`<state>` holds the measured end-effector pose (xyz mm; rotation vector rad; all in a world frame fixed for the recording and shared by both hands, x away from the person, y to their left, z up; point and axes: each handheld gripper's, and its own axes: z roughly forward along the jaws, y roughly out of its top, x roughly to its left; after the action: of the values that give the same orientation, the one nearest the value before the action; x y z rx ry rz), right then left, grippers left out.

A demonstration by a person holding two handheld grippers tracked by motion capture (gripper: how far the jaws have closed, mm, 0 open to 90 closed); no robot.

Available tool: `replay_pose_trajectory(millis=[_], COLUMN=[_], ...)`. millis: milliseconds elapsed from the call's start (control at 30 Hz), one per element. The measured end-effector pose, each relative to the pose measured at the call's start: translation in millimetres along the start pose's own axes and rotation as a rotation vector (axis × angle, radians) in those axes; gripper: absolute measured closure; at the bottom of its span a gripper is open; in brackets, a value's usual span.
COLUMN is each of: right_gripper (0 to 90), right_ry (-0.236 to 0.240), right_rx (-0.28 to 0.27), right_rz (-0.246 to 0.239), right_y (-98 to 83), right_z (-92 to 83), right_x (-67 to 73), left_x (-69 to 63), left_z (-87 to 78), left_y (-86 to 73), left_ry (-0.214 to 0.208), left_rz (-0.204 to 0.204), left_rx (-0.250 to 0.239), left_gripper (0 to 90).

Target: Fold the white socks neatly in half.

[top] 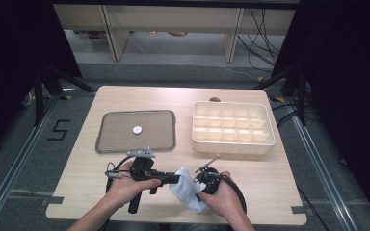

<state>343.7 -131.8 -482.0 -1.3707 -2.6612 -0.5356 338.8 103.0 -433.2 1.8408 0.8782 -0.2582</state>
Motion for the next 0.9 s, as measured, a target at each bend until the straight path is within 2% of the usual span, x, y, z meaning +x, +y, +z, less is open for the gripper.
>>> replay_pose_trajectory(millis=[33, 67, 133, 200, 233, 267, 333, 367, 400, 467, 500, 533, 567, 600, 667, 733, 800, 833, 900], right_gripper=[88.7, 88.7, 87.0, 78.1, 76.5, 76.8, 78.9, 80.3, 81.8, 85.4, 85.8, 86.1, 86.3, 86.3, 86.3, 86.3, 86.3, 86.3, 86.3], right_ry=[-0.007, -0.001, 0.007, 0.038, 0.068, 0.076, 0.055, 0.023, 0.009, -0.066, -0.123, -0.159, -0.206, -0.214, -0.217, -0.194, -0.194, -0.183, -0.188], right_rx=[-0.011, -0.001, -0.013, -0.016, -0.041, -0.070, -0.143, -0.170, -0.212, -0.266, -0.281, -0.270, -0.236, -0.220, -0.195, -0.186, -0.190, -0.193, -0.186], right_rz=[-0.027, 0.002, -0.007, -0.006, 0.018, 0.016, 0.040, 0.079, 0.088, 0.141, 0.155, 0.174, 0.240, 0.251, 0.304, 0.300, 0.315, 0.299, 0.300], right_y=[-0.7, -0.2, -1.0, -1.8, -3.2, -4.3, -8.6, -11.4, -14.8, -24.8, -29.8, -33.6, -39.6, -43.1, -49.1, -54.5, -55.8, -56.8, -56.1], right_z=[1.2, 0.1, 0.4, -1.2, -5.0, -9.3, -24.6, -33.0, -40.9, -56.7, -60.5, -62.6, -64.2, -63.6, -57.2, -54.0, -52.2, -51.8, -50.2], right_x=[-1.6, 0.3, -1.0, -2.9, -3.6, -4.0, -8.8, -12.5, -18.6, -38.2, -49.3, -57.6, -67.0, -72.7, -80.7, -83.8, -81.9, -82.0, -80.0], left_x=[-0.3, -0.3, 0.1, 0.5, 0.8, 0.8, 1.2, 1.2, 1.4, 0.0, -0.5, -0.4, -1.0, -1.4, -1.8, -2.1, -3.2, -3.3, -3.4], left_z=[0.2, 0.3, 0.6, 0.8, 0.3, 0.1, -0.5, -0.6, -0.9, -1.0, -0.8, -0.5, 0.0, 0.9, 2.4, 3.7, 5.3, 5.9, 6.3], left_y=[0.3, 0.3, 0.3, -0.1, 0.1, 0.1, 0.6, 0.9, 1.5, 1.9, 2.0, 2.4, 2.4, 2.3, 2.5, 2.7, 3.1, 3.4, 3.8], left_ry=[0.002, 0.001, 0.005, 0.007, 0.005, 0.007, 0.012, 0.011, 0.007, 0.019, 0.017, 0.002, 0.002, 0.004, 0.005, 0.007, 0.013, 0.009, 0.007], left_rz=[0.003, 0.004, 0.008, 0.005, 0.006, 0.003, 0.004, 0.002, 0.003, 0.004, 0.004, 0.007, 0.008, 0.010, 0.010, 0.008, 0.007, 0.010, 0.014], left_rx=[-0.001, -0.001, 0.001, -0.001, 0.002, -0.002, -0.006, -0.008, -0.007, -0.017, -0.020, -0.016, -0.019, -0.023, -0.022, -0.019, -0.023, -0.024, -0.023], left_gripper=[85.5, 85.5, 85.5, 85.5, 85.5, 85.5, 85.5, 85.5, 85.5, 85.5, 85.5, 85.5, 85.4, 85.5, 85.4, 85.4, 85.4, 85.4, 85.4])
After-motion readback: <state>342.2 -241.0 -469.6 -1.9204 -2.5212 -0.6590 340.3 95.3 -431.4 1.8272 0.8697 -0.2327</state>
